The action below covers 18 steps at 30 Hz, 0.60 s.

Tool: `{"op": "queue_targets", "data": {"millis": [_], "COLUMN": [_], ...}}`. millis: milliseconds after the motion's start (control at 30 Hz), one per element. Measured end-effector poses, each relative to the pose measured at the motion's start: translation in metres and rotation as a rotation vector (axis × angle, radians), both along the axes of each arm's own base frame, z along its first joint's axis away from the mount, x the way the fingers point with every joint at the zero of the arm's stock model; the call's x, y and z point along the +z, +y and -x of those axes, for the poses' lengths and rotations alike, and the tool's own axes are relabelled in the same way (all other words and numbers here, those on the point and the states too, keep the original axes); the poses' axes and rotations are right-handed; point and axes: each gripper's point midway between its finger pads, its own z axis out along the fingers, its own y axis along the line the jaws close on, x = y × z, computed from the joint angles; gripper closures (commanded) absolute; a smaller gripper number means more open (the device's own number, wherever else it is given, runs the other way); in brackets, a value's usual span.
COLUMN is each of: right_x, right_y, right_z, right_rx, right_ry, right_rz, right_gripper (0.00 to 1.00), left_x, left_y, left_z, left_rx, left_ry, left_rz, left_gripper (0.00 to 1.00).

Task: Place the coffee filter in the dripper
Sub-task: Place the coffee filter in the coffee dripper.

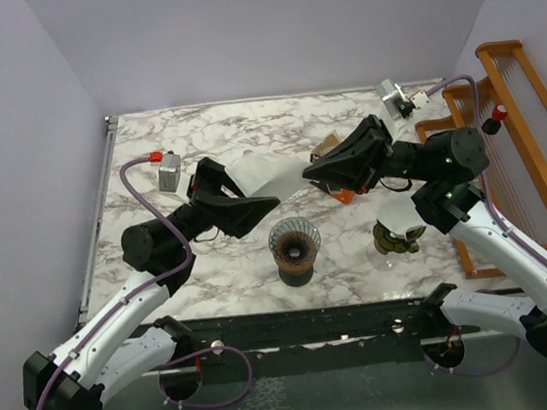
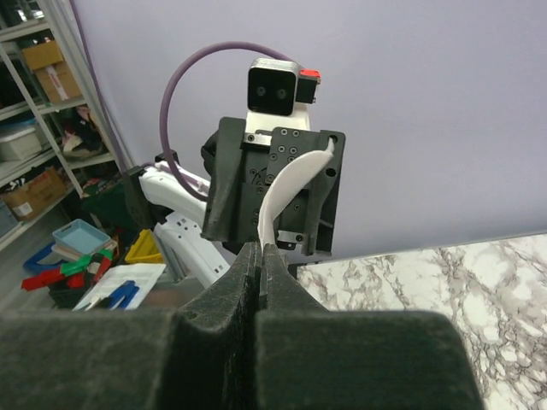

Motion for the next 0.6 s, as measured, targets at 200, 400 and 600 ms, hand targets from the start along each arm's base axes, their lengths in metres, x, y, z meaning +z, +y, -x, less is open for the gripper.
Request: {"op": "queue_targets", "data": {"millis": [200,400,600], "right_x": [0.0019,0.0032,-0.0048], "right_y": [-0.0017,-0.0044,-0.0063], "right_z": [0.0020,0.0054,0.0034], "right_rx": [-0.002,-0.004,-0.034], "right_ry": [-0.007,-0.015,-0.005], "right_rz": [-0.005,-0.007,0.019], "right_gripper": [0.99,0.99,0.47], "left_x": [-0.0027,-0.0052,-0.0083], "left_y": [-0.0039,-0.0060,-0.0073], "left_z": [-0.0016,-0.0043,-0.0076], "left_rx": [-0.009,0.000,0.029], "left_ry": [-0.005,-0.016,-0.047], "left_rz": [-0.016,-0.024,-0.041], "left_gripper": [1.00,1.00,1.00]}}
